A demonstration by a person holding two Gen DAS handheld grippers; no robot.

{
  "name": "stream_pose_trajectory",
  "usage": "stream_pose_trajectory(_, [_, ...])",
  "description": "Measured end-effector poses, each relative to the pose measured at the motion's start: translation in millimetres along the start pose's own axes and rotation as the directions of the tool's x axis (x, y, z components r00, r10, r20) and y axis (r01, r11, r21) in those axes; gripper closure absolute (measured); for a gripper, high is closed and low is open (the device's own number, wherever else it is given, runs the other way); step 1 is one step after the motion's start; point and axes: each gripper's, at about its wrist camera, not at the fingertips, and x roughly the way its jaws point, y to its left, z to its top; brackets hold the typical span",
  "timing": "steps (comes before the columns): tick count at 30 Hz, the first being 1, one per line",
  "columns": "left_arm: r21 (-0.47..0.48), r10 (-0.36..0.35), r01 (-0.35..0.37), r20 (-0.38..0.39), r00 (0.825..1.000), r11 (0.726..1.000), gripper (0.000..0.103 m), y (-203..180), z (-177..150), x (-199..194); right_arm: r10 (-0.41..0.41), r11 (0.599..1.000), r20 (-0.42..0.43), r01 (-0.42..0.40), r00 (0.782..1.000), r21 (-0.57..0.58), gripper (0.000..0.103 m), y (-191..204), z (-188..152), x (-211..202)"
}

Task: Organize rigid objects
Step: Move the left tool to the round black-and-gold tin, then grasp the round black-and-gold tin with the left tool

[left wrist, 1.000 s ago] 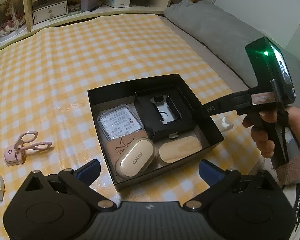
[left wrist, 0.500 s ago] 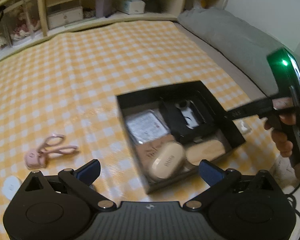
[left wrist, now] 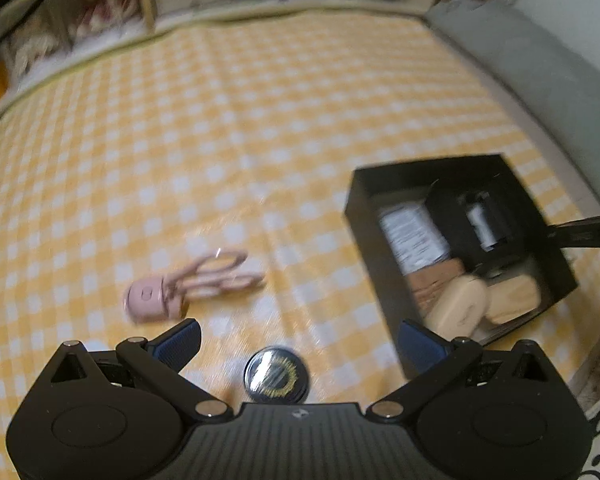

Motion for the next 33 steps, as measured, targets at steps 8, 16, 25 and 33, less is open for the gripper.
stream_pose_trajectory(8, [-0.011, 0.02, -0.022, -0.135, 0.991, 1.0, 0.026, 3, -9, 41, 0.001, 1.0, 0.0, -0.001, 1.0, 0.001, 0.096, 1, 0, 0])
stream_pose_trajectory(16, [-0.005, 0.066, -0.068, -0.222, 0.973, 0.998, 0.045, 9, -18, 72, 0.0, 1.0, 0.001, 0.0, 1.0, 0.001, 0.096, 2, 0, 0])
stream_pose_trajectory(25, [-0.004, 0.056, -0.057, -0.153, 0.987, 0.998, 0.053, 4, -9, 60, -0.002, 1.0, 0.001, 0.002, 1.0, -0.001, 0.096, 2, 0, -1])
stream_pose_trajectory(33, [-0.068, -0.07, 0.072, 0.03, 0.997, 0.995, 0.053, -8, 11, 12, -0.002, 1.0, 0.0, 0.002, 1.0, -0.001, 0.096, 3, 0, -1])
